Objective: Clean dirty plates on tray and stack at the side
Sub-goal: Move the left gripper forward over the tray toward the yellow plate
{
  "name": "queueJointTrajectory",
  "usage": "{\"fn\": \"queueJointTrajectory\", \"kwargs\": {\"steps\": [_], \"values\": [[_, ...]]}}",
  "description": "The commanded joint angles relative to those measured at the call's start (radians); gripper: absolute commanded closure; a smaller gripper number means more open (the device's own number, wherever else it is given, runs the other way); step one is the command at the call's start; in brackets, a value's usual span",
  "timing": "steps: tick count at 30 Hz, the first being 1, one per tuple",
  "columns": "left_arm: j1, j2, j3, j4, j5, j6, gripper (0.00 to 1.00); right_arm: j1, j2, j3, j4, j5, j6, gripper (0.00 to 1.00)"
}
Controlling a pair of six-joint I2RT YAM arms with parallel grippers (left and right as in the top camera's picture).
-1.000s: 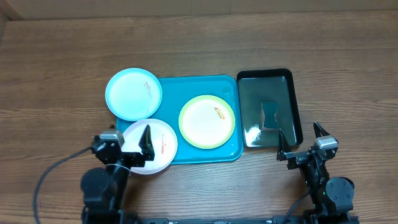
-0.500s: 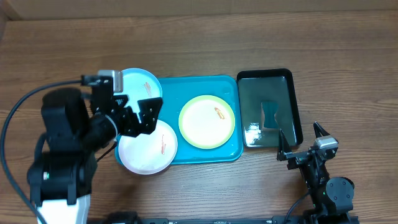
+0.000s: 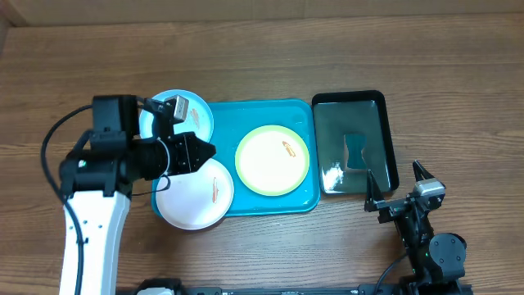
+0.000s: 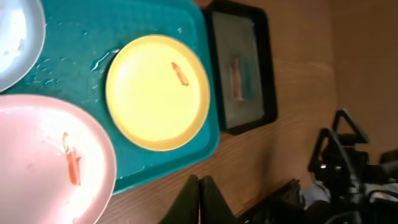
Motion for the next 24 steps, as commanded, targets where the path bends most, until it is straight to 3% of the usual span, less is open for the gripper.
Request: {"fn": "queueJointTrajectory", "kwargs": {"steps": [1, 4, 12, 24], "values": [[-0.049, 0.046, 0.016, -0.011, -0.100, -0.023, 0.91, -0.003, -0.008, -0.011, 0.008, 0.013, 0.005, 0.00], [-0.101, 0.086, 0.015, -0.001, -0.175, -0.024, 0.74, -0.003, -0.008, -0.011, 0.008, 0.013, 0.005, 0.00], [-0.235, 0.236, 0.015, 0.060, -0.408, -0.048, 0.63, -0.003, -0.008, -0.011, 0.008, 0.013, 0.005, 0.00], [-0.250, 0.472, 0.015, 0.142, -0.420, -0.049, 0.62, -0.003, -0.008, -0.011, 0.008, 0.013, 0.005, 0.00]]}}
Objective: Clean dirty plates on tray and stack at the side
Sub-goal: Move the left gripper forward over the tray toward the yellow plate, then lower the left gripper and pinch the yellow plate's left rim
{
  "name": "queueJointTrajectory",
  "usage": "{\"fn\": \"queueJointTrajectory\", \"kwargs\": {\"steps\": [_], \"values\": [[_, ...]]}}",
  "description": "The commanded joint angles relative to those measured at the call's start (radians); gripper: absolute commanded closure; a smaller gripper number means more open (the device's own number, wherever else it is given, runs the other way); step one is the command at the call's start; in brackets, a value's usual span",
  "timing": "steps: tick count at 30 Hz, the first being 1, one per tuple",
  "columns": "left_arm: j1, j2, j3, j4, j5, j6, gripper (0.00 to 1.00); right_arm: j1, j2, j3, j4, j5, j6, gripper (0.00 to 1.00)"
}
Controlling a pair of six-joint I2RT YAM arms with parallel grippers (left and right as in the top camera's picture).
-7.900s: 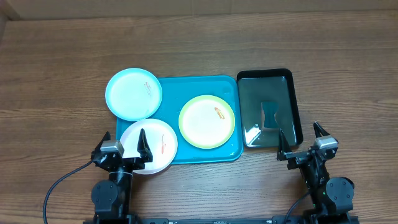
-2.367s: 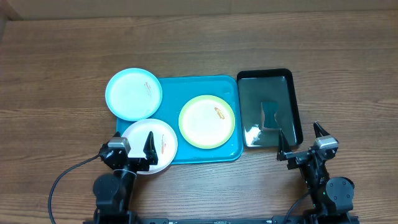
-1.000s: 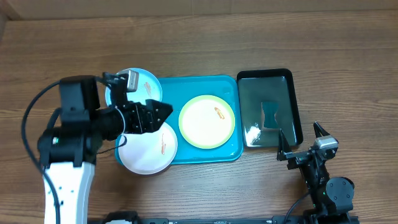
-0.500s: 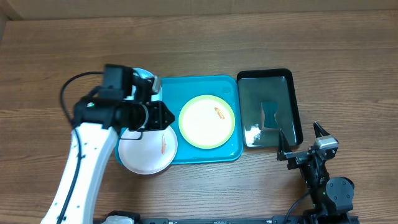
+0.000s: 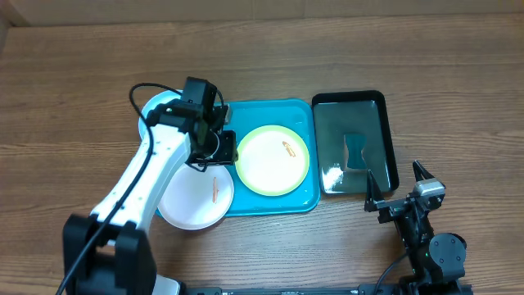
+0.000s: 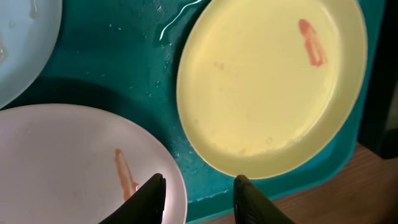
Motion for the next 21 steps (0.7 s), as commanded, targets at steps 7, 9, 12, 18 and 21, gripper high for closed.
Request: {"fn": "queueJointTrajectory", "kwargs": {"steps": [7, 9, 12, 18, 21], "values": [[-0.002, 0.105, 0.015, 0.051, 0.002, -0.007, 0.66, -0.003, -0.008, -0.011, 0.008, 0.013, 0.005, 0.00], [-0.003, 0.113, 0.015, 0.058, 0.008, -0.011, 0.67, -0.003, -0.008, -0.011, 0.008, 0.013, 0.005, 0.00], [-0.003, 0.125, 0.015, 0.066, 0.005, -0.019, 0.67, -0.003, -0.008, -0.011, 0.008, 0.013, 0.005, 0.00], [-0.014, 0.162, 0.014, 0.103, 0.004, -0.029, 0.67, -0.003, -0.008, -0.011, 0.008, 0.013, 0.005, 0.00], [-0.029, 0.184, 0.014, 0.122, -0.005, -0.029, 0.68, -0.003, -0.008, -0.011, 0.008, 0.013, 0.005, 0.00]]}}
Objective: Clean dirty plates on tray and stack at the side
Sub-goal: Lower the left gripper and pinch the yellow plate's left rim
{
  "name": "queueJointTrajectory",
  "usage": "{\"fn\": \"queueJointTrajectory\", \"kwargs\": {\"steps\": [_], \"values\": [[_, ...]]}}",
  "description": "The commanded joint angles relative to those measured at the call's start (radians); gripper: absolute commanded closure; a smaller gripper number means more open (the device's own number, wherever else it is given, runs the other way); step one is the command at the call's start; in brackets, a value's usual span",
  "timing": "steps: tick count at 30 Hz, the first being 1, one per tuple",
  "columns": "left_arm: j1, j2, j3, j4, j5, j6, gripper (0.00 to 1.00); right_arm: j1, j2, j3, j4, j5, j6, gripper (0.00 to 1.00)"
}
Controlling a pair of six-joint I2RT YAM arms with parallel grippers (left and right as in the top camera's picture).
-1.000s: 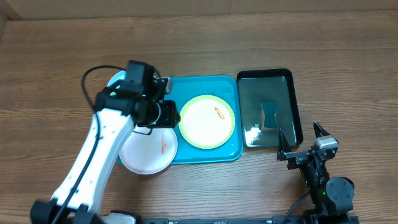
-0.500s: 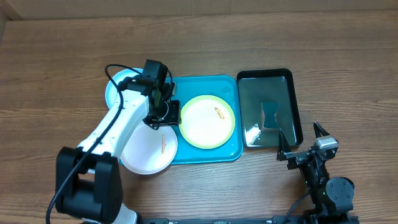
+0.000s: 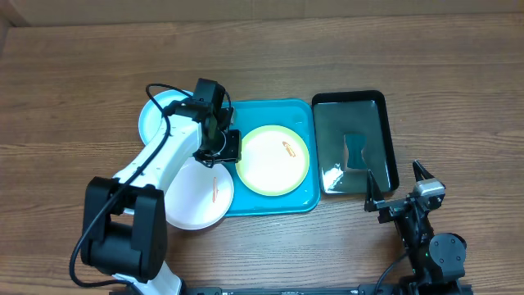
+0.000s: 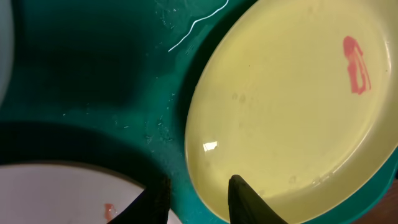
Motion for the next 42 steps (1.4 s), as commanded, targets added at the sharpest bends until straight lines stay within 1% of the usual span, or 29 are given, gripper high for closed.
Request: {"fn": "queueJointTrajectory", "kwargs": {"steps": [1, 7, 10, 12, 15, 16, 21, 24, 27, 42], "values": [[-0.025, 0.038, 0.014, 0.019, -0.010, -0.018, 0.69, -0.003, -0.008, -0.011, 0.007, 0.013, 0.005, 0.00], [-0.043, 0.051, 0.014, 0.027, -0.087, -0.034, 0.70, -0.003, -0.008, -0.011, 0.007, 0.013, 0.005, 0.00], [-0.048, 0.052, 0.006, 0.031, -0.108, -0.060, 0.70, -0.003, -0.008, -0.011, 0.007, 0.013, 0.005, 0.00], [-0.052, 0.054, -0.001, 0.036, -0.107, -0.072, 0.72, -0.003, -0.008, -0.011, 0.007, 0.013, 0.005, 0.00], [-0.060, 0.057, -0.011, 0.049, -0.108, -0.078, 0.82, -0.003, -0.008, -0.011, 0.007, 0.013, 0.005, 0.00], [-0.067, 0.057, -0.011, 0.053, -0.108, -0.078, 0.83, -0.003, -0.008, -0.011, 0.007, 0.013, 0.005, 0.00], [-0.073, 0.057, -0.011, 0.064, -0.112, -0.079, 0.79, -0.003, -0.008, -0.011, 0.007, 0.013, 0.005, 0.00], [-0.073, 0.058, -0.011, 0.063, -0.139, -0.082, 0.76, -0.003, -0.008, -0.011, 0.007, 0.013, 0.005, 0.00], [-0.073, 0.058, -0.011, 0.063, -0.158, -0.081, 0.76, -0.003, -0.008, -0.011, 0.007, 0.013, 0.005, 0.00], [-0.074, 0.092, -0.024, 0.063, -0.153, -0.085, 0.78, -0.003, -0.008, -0.011, 0.007, 0.013, 0.005, 0.00]]}}
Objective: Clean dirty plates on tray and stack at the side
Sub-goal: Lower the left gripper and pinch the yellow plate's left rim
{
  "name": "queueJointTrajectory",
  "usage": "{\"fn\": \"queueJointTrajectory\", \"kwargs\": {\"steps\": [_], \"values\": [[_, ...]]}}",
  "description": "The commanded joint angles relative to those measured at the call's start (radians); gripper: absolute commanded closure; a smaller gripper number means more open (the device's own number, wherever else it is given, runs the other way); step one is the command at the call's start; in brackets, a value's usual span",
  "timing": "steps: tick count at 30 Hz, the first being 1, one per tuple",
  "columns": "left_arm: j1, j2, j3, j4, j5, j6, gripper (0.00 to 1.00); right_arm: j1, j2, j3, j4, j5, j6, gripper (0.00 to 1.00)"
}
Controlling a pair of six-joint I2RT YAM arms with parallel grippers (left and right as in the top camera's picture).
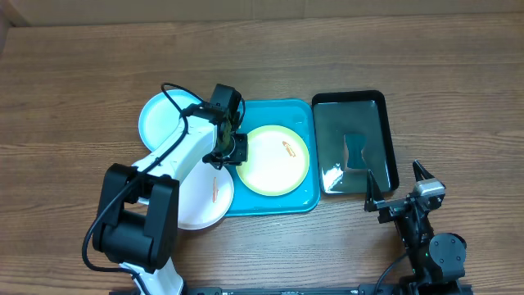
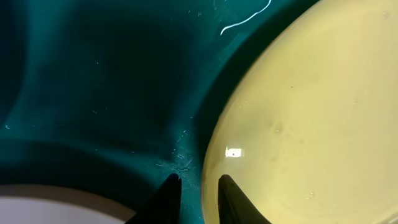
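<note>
A yellow-green plate [image 1: 273,160] with a red smear lies on the wet teal tray [image 1: 270,111]. My left gripper [image 1: 237,152] is down at that plate's left rim. In the left wrist view the left gripper [image 2: 198,182] is open a little: one fingertip is over the teal tray [image 2: 93,74], the other over the yellow plate [image 2: 311,124], with the rim between them. A white plate [image 1: 196,195] with a red streak overlaps the tray's front left corner. A pale blue plate [image 1: 162,120] sits at its back left. My right gripper [image 1: 395,185] rests open, holding nothing.
A black tray [image 1: 348,96] holding water and a pale sponge-like piece [image 1: 354,152] stands right of the teal tray. My left arm reaches across the white plate. Bare wooden table lies all around.
My left gripper has come lower and nearer to the yellow plate's left rim, and its fingers stand closer together around the rim. The right arm has not moved.
My left gripper was shut and raised over the left side of the tray. Then it was open above the gap between the white and yellow plates. It then hung close over the yellow plate's left edge, and now straddles that rim.
</note>
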Motion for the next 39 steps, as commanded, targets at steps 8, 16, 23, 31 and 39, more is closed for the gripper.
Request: {"fn": "queueJointTrajectory", "kwargs": {"steps": [8, 16, 23, 31, 39], "values": [[-0.004, 0.018, -0.011, 0.003, -0.011, -0.010, 0.88, -0.003, -0.008, -0.011, 0.008, 0.013, 0.004, 0.00], [-0.002, 0.018, -0.011, 0.089, -0.126, -0.008, 0.96, -0.003, -0.008, -0.011, 0.008, 0.013, 0.004, 0.00], [-0.001, 0.018, -0.011, 0.178, -0.188, 0.051, 0.77, -0.003, -0.008, -0.011, 0.008, 0.013, 0.004, 0.00], [-0.001, 0.018, -0.011, 0.097, -0.179, 0.025, 0.80, -0.003, -0.008, -0.011, 0.008, 0.013, 0.004, 0.00], [-0.001, 0.018, -0.011, 0.075, -0.128, 0.020, 0.91, -0.003, -0.008, -0.011, 0.008, 0.013, 0.004, 0.00]]}}
